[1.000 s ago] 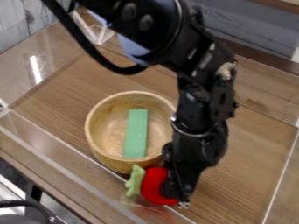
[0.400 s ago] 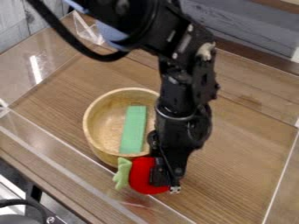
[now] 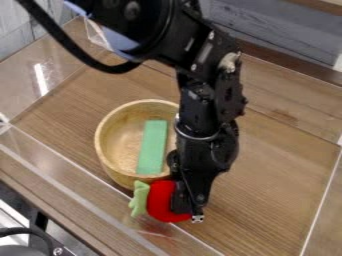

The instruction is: Move the red object to the left side of the table

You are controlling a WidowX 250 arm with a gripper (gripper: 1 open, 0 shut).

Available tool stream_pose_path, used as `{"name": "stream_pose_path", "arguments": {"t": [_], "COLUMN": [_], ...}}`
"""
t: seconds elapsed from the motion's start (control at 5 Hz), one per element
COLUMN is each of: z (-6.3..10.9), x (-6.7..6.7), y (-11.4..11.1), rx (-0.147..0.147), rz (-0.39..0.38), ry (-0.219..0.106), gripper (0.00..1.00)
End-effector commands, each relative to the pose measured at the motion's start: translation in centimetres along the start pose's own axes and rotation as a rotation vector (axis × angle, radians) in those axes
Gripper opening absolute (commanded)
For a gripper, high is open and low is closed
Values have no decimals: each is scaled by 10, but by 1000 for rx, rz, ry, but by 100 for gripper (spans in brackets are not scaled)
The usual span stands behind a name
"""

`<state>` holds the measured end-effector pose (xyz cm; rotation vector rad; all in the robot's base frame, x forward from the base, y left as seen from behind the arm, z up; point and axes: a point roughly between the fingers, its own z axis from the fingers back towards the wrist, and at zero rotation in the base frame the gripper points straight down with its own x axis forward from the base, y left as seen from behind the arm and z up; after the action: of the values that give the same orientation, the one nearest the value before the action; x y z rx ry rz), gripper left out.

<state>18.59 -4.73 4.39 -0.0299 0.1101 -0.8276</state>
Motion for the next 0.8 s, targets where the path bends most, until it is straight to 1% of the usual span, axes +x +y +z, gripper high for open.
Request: {"name": "stream_pose_path", "arguments": {"t": [0.0, 0.2, 0.6], "z": [12, 18, 2], "x": [-1, -3, 2], "y": [3, 3, -5], "rx": [24, 28, 51], "rz": [10, 16, -155], "ry": [-20, -21, -15], "gripper": [0, 0, 0]}}
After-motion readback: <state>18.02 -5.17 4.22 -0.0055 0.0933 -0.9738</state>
